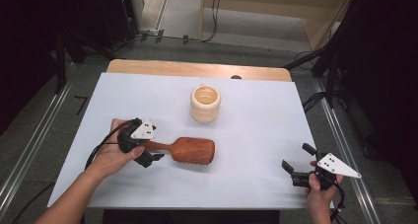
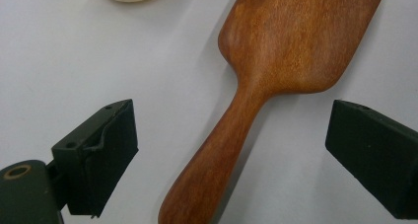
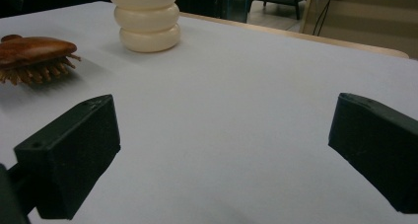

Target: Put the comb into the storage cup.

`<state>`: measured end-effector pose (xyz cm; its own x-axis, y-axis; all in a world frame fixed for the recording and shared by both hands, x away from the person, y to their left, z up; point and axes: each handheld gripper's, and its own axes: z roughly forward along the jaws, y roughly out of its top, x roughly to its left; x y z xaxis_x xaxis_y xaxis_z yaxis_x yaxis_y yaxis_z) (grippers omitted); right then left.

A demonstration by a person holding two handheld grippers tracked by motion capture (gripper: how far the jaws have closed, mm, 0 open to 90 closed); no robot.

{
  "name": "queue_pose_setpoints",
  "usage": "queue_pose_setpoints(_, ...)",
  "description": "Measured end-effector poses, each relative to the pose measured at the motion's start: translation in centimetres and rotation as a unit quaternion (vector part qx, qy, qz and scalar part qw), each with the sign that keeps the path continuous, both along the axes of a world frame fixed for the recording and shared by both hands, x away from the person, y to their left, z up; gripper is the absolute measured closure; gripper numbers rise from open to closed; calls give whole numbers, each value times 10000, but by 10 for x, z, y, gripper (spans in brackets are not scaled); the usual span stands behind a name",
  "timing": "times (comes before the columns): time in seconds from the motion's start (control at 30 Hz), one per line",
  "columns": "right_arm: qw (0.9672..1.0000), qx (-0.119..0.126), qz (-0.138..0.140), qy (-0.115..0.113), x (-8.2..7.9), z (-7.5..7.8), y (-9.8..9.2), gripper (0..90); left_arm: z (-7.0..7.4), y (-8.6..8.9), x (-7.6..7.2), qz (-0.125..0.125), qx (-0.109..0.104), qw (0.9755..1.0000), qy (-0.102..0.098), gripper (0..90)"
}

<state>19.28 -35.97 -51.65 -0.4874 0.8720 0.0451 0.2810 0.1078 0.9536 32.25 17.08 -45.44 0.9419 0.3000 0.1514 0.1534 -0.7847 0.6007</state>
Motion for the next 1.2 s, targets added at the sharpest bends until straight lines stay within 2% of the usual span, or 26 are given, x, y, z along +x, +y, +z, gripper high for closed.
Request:
queue_pose_setpoints(0.07, 10000, -2, 8, 2, 0, 0, 0, 0, -1, -1, 1, -27, 40, 10000, 32, 58)
queue_pose_setpoints(0.13, 10000, -4, 13, -2, 0, 0, 0, 0, -4, -5, 3, -111, 225, 9996, 96, 58)
queue_pose_setpoints(0.17, 10000, -4, 12, -2, 0, 0, 0, 0, -4, -5, 3, -111, 225, 9996, 96, 58)
queue_pose_setpoints(0.2, 10000, -1, 11, -2, 0, 0, 0, 0, -6, -7, 5, -161, 319, 9993, 142, 58)
queue_pose_setpoints(0.33, 10000, 1, 8, 1, 0, 0, 0, 0, -9, -10, 7, -144, 340, 9992, 178, 83)
queue_pose_setpoints(0.43, 10000, -4, 6, -7, 0, 0, 0, 0, -11, -11, 10, -199, 480, 9984, 216, 84)
queue_pose_setpoints(0.5, 10000, -4, 10, -8, 0, 0, 0, 0, -12, -12, 11, -211, 488, 9982, 276, 128)
queue_pose_setpoints(0.63, 10000, -6, 14, -6, 0, 0, 0, 0, -15, -14, 13, -222, 547, 9978, 307, 136)
queue_pose_setpoints(0.8, 10000, 0, 22, -1, 0, 0, 0, 0, -19, -16, 15, -228, 627, 9966, 478, 168)
queue_pose_setpoints(0.93, 10000, -2, 21, -3, 0, 0, 0, 0, -23, -18, 15, -73, 717, 9962, 483, 171)
queue_pose_setpoints(1.0, 10000, 0, 12, 0, 0, 0, 0, 0, -24, -19, 15, -43, 712, 9956, 604, 167)
queue_pose_setpoints(1.2, 10000, 3, 17, 3, 0, 0, 0, 0, -28, -25, 13, 29, 873, 9948, 531, 179)
